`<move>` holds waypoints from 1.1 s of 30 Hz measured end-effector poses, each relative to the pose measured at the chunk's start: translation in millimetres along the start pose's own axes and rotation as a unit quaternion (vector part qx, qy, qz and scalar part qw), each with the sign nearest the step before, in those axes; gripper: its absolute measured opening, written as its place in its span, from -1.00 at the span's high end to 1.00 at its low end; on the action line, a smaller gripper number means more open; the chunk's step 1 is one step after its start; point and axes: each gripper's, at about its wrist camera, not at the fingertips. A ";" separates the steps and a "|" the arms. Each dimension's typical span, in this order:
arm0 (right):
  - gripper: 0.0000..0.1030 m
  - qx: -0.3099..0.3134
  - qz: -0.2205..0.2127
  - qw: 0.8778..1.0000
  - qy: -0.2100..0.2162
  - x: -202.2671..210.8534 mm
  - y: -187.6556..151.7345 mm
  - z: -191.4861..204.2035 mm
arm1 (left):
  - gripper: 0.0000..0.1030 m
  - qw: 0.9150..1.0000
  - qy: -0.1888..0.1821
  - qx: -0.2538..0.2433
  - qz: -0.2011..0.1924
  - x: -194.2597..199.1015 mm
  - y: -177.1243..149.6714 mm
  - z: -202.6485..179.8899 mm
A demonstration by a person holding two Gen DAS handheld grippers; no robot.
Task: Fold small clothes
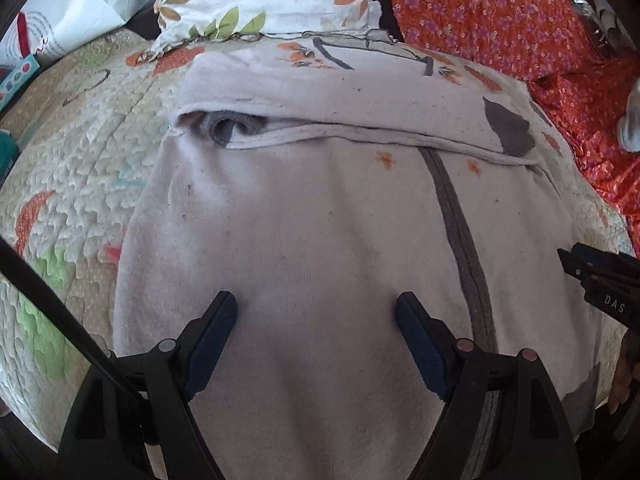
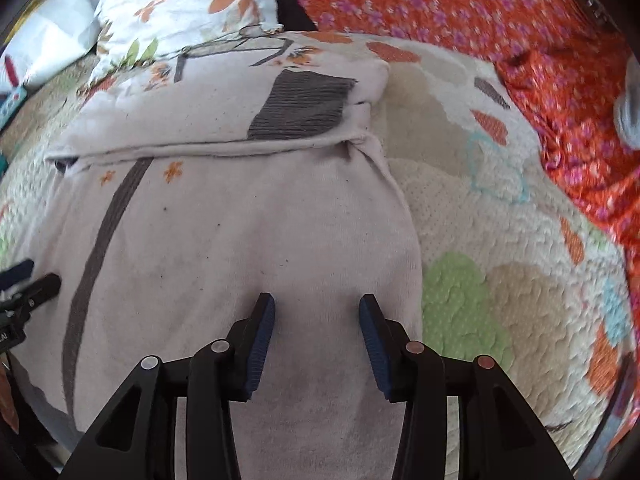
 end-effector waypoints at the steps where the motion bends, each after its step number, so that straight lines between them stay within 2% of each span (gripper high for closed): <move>1: -0.04 0.000 0.000 1.000 -0.003 -0.8 -0.7 -0.5 | -0.60 1.000 0.001 -0.002 -0.001 -0.1 -1.2 -0.6; 6: -0.22 -0.012 0.005 1.000 -0.010 -2.7 0.2 -4.6 | -0.86 0.999 0.013 -0.026 -0.014 -2.3 -9.9 -9.5; 9: -0.38 -0.025 0.009 1.000 -0.011 -4.6 0.2 -9.4 | -0.92 0.999 0.019 -0.030 -0.021 -0.4 -16.0 -11.7; 14: -0.42 -0.033 0.011 0.999 -0.010 -4.9 -0.9 -11.0 | -0.99 1.000 0.021 -0.016 0.000 4.1 -22.8 -11.5; 20: -0.55 -0.044 0.011 0.999 -0.008 -5.8 -2.1 -11.9 | -1.00 1.000 0.026 -0.006 -0.003 8.1 -32.5 -12.7; 25: -0.87 -0.040 0.008 0.999 0.005 -8.3 -5.7 -5.6 | -1.00 1.000 0.026 -0.006 -0.006 8.5 -33.8 -12.8; 33: -0.95 -0.047 0.006 0.999 0.001 -10.1 -7.2 -4.0 | -1.00 0.999 0.025 -0.009 -0.022 10.6 -36.5 -13.9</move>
Point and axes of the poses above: each gripper's, at about its wrist camera, not at the fingertips, and x roughly against the way its jaws point, z to its left, y to its top, and after that the axes turned 3 degrees about -z, right-handed
